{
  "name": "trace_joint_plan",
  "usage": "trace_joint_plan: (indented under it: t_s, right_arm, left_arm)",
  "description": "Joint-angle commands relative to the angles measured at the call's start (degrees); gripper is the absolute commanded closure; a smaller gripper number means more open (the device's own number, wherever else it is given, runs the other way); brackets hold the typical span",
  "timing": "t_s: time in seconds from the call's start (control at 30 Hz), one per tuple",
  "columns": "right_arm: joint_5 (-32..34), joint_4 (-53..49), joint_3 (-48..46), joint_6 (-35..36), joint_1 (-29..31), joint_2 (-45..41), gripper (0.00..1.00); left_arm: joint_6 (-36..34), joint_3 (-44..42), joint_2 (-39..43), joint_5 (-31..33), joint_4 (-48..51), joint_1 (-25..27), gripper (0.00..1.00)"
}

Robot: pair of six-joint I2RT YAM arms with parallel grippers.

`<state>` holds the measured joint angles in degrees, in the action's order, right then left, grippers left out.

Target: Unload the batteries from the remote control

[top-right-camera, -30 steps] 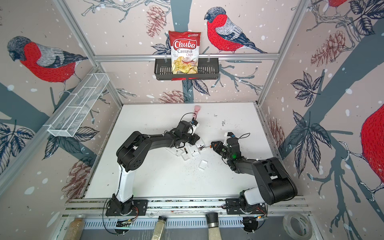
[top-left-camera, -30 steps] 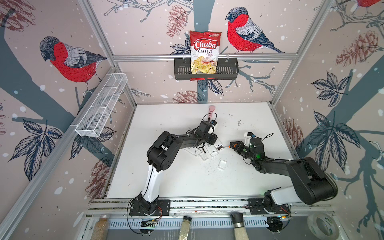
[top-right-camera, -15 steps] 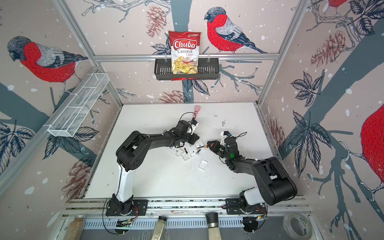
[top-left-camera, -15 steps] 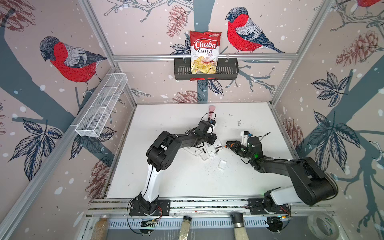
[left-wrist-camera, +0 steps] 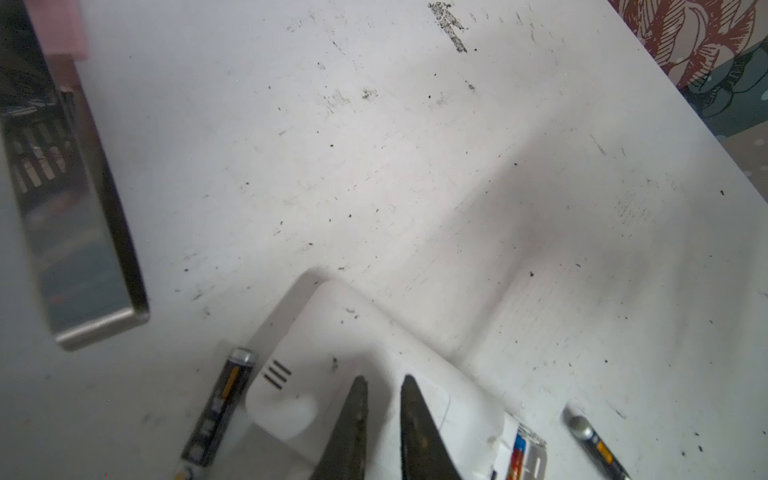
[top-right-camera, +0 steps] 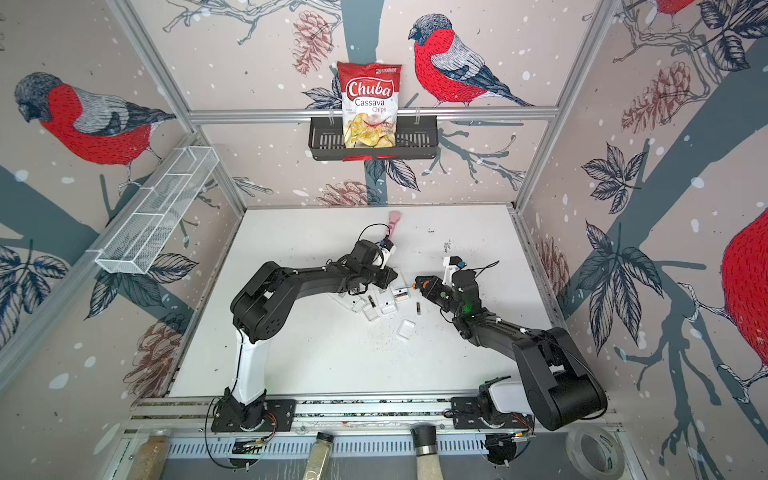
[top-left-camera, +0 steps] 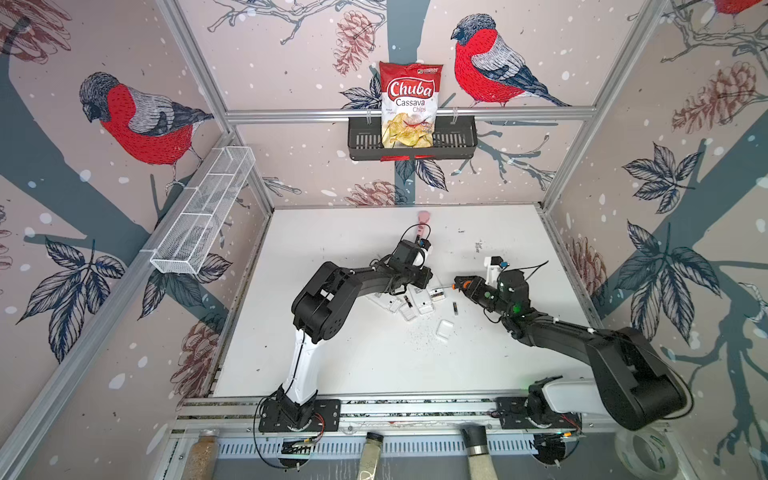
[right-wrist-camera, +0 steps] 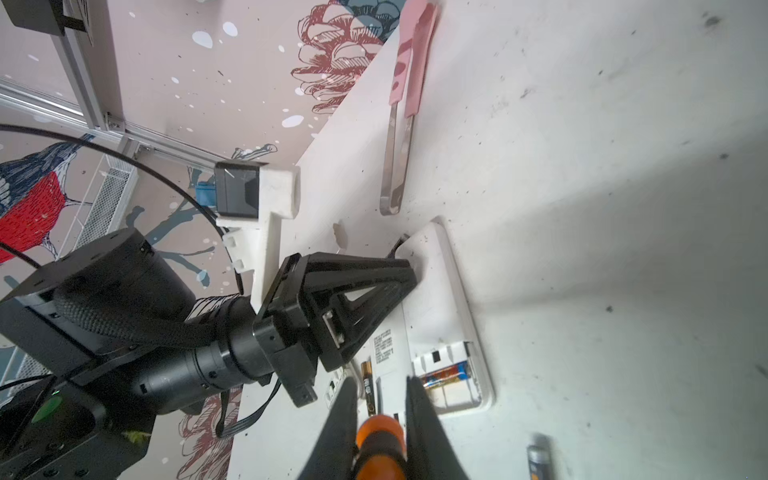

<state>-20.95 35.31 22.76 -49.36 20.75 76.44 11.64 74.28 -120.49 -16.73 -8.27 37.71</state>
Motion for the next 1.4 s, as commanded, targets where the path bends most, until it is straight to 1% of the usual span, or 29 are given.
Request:
trace_joint_plan:
  t_s: [0.0, 0.1, 0.37, 0.57, 0.7, 0.93, 1.13, 1.27, 1.37]
  right_arm:
    - [0.63, -3.17, 0.36, 2.40, -0.92, -0.86, 1.00]
    - [1.08, -3.53, -0.47, 3.02, -1.24, -0.61, 1.00]
    - [0.28, -0.51, -1.15, 2.26, -1.42, 3.84, 1.00]
    - [1.87, 1.08, -1.57, 1.46, -1.48, 6.11, 1.00]
    - [1.83, 6.50, -3.43, -1.64, -2.25, 7.69, 1.00]
    - [-0.11, 17.60, -6.69, -7.09, -3.70, 10.35, 1.00]
    - [-3.48, 28.10, -8.90, -12.17, -6.07, 15.19, 1.00]
    - [-4.70, 30.13, -8.20, -12.77, -6.09, 17.66, 1.00]
    - [-4.35, 29.27, -7.74, -12.22, -5.72, 17.71, 1.00]
  left_arm:
    - [-0.05, 0.09, -0.18, 0.57, 5.90, -0.12, 0.82]
    - [-0.06, 0.08, 0.08, 0.89, 6.10, -0.10, 0.82]
    - [0.04, -0.19, 0.10, 0.78, 5.84, -0.18, 0.82]
    - [0.04, -0.36, -0.10, 0.68, 5.65, -0.18, 0.82]
    - [0.14, -0.67, -0.27, 0.49, 5.33, -0.18, 0.82]
    - [0.29, -1.12, -0.45, 0.16, 4.89, -0.18, 0.82]
    - [0.13, -1.09, -0.35, 0.24, 4.94, -0.27, 0.82]
    - [0.10, -1.11, -0.27, 0.21, 5.09, -0.36, 0.82]
    - [0.02, -1.08, -0.19, 0.23, 5.15, -0.45, 0.82]
